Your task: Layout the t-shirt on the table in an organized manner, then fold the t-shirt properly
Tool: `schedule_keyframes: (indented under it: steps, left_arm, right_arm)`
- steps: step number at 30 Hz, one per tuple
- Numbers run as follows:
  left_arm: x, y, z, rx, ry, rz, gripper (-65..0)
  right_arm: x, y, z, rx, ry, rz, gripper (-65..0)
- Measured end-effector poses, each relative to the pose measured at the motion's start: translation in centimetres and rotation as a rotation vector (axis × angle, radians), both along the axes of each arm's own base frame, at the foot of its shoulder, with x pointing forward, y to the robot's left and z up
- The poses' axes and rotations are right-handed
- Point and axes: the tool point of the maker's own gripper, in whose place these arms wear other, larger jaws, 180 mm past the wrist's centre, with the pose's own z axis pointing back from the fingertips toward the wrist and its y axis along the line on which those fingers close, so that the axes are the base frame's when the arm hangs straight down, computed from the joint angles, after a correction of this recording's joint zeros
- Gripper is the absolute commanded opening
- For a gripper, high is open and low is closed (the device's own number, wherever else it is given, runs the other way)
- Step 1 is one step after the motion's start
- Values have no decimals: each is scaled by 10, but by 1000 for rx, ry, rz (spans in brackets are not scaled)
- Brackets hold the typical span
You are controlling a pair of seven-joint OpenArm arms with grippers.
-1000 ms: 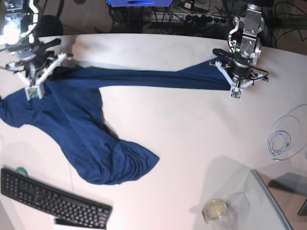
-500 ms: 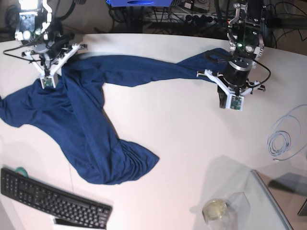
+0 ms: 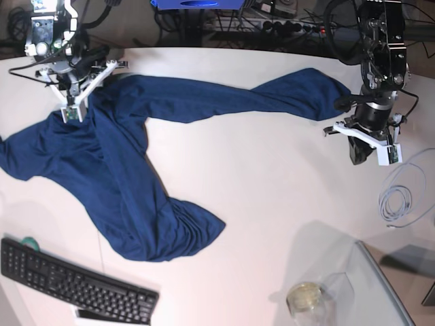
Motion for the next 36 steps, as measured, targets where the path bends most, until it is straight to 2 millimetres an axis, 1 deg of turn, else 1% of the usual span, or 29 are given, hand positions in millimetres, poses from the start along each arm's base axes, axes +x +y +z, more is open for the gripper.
schedule_keyframes:
  steps: [2,3,4,6,7,9,11,12,13,14,15,17,18,19,20,22,25,26,28,29,30,31,33,36]
  left_arm:
    - [2,-1,0,-6,-2,3,-650]
    - [3,0,-1,-7,-3,4,-650]
    - [4,0,-3,-8,0,2,-632]
    - [-1,4,-12,-10,23,15,-497]
    - [-5,8,-19,-9,45,24,-443]
    - [-15,19,-29,-7,82,55,-357]
    - [-26,37,-33,1,95,105,-313]
    - [-31,45,-34,10,105,128,-311]
    - [-36,53,-36,15,114,150,-309]
    - [-39,59,-38,21,121,163,-309]
    - [-43,62,-39,22,129,171,-306]
    - [-47,67,-40,23,133,183,-306]
    - [-49,69,-40,22,132,192,-306]
    - [-50,71,-40,24,133,195,-306]
    - [-50,72,-40,28,135,200,-308]
    - [-51,73,-39,30,130,201,-308]
    - [-53,70,-42,25,142,195,-309]
    - [-55,69,-43,25,145,193,-309]
    - [-56,68,-44,23,152,191,-309]
    - [-56,69,-44,26,149,191,-309]
    - [-56,69,-44,27,149,191,-311]
    - [-56,70,-43,27,147,191,-311]
    - [-56,69,-44,26,149,192,-311]
    - [-56,69,-44,26,150,191,-311]
  right_arm:
    - [7,-1,11,-7,-39,6,-437]
    - [13,-1,18,-14,-61,10,-431]
    - [20,-2,25,-17,-90,13,-429]
    - [36,-1,44,-26,-155,16,-429]
    - [45,0,53,-19,-190,17,-429]
    - [61,1,65,-21,-242,19,-428]
    - [74,-1,71,-31,-265,32,-428]
    - [82,-3,75,-41,-276,42,-425]
    - [90,-2,76,-52,-269,59,-402]
    - [98,1,75,-63,-246,82,-365]
    - [108,5,76,-62,-231,110,-312]
    - [135,20,84,-58,-252,171,-192]
    - [145,22,83,-71,-247,188,-146]
    - [156,29,80,-61,-240,207,-108]
    - [163,35,74,-56,-224,227,-98]
    - [176,43,59,-57,-192,257,-108]
    - [207,52,38,-71,-190,296,-108]
    - [216,52,32,-91,-201,296,-108]
    - [229,43,18,-201,-211,275,-101]
    - [232,42,12,-249,-224,279,-99]
    - [230,42,3,-298,-227,299,-99]
    - [227,44,-6,-336,-220,324,-98]
    - [217,53,-26,-357,-175,360,-99]
    - [226,57,-25,-355,-182,353,-117]
